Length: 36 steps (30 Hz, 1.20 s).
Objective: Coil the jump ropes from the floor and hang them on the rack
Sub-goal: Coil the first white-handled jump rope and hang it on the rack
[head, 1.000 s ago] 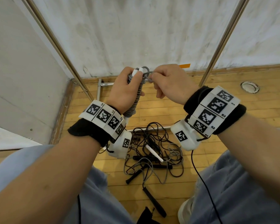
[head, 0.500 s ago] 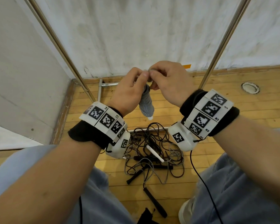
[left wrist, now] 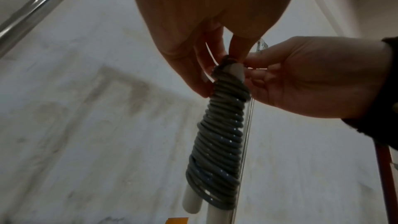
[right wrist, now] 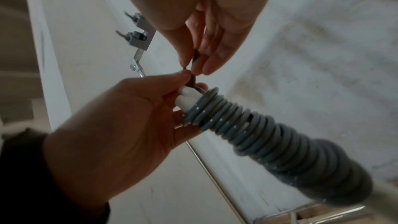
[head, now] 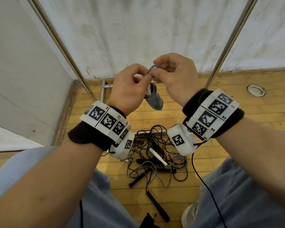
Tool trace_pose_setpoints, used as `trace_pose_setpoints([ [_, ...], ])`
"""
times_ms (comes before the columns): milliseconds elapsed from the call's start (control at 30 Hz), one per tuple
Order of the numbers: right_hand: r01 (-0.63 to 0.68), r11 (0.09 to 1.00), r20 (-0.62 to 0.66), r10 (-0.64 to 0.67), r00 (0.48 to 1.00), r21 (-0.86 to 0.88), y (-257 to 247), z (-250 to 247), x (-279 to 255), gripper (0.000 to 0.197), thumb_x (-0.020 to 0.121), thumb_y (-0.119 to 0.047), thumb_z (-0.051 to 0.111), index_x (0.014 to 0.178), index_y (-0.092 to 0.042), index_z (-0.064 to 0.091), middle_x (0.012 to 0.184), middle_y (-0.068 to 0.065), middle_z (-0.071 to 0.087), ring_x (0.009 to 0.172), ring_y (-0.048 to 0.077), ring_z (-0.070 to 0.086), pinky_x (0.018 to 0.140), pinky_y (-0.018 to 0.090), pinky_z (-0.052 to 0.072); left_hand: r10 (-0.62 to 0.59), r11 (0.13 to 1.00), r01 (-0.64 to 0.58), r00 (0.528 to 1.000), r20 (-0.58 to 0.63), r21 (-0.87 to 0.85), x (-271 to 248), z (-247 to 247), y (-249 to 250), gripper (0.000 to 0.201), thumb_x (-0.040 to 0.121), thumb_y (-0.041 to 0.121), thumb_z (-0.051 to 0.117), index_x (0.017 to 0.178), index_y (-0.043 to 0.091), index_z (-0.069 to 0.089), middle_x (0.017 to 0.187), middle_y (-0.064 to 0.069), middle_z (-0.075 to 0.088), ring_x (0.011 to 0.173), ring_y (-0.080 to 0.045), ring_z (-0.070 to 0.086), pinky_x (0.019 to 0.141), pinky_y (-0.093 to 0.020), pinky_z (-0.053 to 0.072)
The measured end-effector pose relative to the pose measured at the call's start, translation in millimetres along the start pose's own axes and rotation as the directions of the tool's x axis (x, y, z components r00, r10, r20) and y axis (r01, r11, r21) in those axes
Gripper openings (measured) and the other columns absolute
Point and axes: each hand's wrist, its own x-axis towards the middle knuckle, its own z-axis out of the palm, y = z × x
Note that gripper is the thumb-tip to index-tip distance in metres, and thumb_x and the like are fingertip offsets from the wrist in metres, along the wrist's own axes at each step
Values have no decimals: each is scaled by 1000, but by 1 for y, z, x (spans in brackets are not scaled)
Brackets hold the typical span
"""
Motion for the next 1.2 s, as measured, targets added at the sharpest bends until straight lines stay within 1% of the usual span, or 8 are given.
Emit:
trace_pose_setpoints([
  [133,-28,996,42,24,999,86,-11,-2,-2,17,80,-4,68,94,-14,63,76,-5,66,70,5,65,74,22,55,21,1000,-22,996,-87,-17,3,-7,14,21,90,14,61,76,28,56,64,10,57,51,0,54,48,-15,40],
  [233,-14,990,20,11,1000,143,-25,-4,-6,19,81,1,64,85,-17,66,75,-4,68,73,8,68,77,26,57,55,998,-57,990,-130,-10,5,-15,31,22,90,14,61,74,29,56,64,11,59,50,0,57,50,-18,45],
  [433,113,984,-66,-104,992,138,-77,-5,-12,18,85,-9,63,79,-26,66,77,-4,69,73,14,68,75,31,56,117,991,-126,977,-180,-41,1,-42,79,14,87,15,64,74,20,59,54,8,62,49,-9,62,52,-26,53],
  [600,175,962,-75,-163,984,209,-136,-7,-15,16,85,0,59,84,-14,67,74,-1,68,60,3,64,65,20,54,189,981,-193,967,-173,-5,-3,-77,130,15,88,7,60,78,18,59,60,5,62,51,1,60,49,-12,44],
  [800,225,936,-27,-226,974,269,-227,-6,-18,21,80,11,58,87,-6,67,73,7,66,53,7,60,57,16,50,231,972,-233,946,-227,19,-2,-140,196,19,84,6,63,74,22,63,74,-2,66,68,-12,62,69,-31,52],
  [967,277,940,-17,-279,960,201,-290,-3,-10,16,76,7,61,82,-6,69,68,6,68,56,12,60,60,19,53,238,966,-257,918,-317,-20,5,-177,237,16,85,7,62,74,18,66,69,2,67,62,-6,61,54,-18,46],
  [1100,330,930,-31,-330,944,161,-320,5,9,18,77,5,61,80,-11,68,71,7,68,62,16,61,68,27,54,239,964,-266,893,-381,-18,24,-196,258,15,85,9,62,74,19,66,72,3,63,63,-7,57,58,-21,44],
  [1200,368,917,-44,-366,930,152,-332,12,30,20,80,6,57,81,-13,64,68,3,66,60,14,61,65,23,53,233,963,-268,881,-413,-30,44,-203,264,15,85,8,61,74,18,66,71,2,63,62,-8,57,60,-24,46],
])
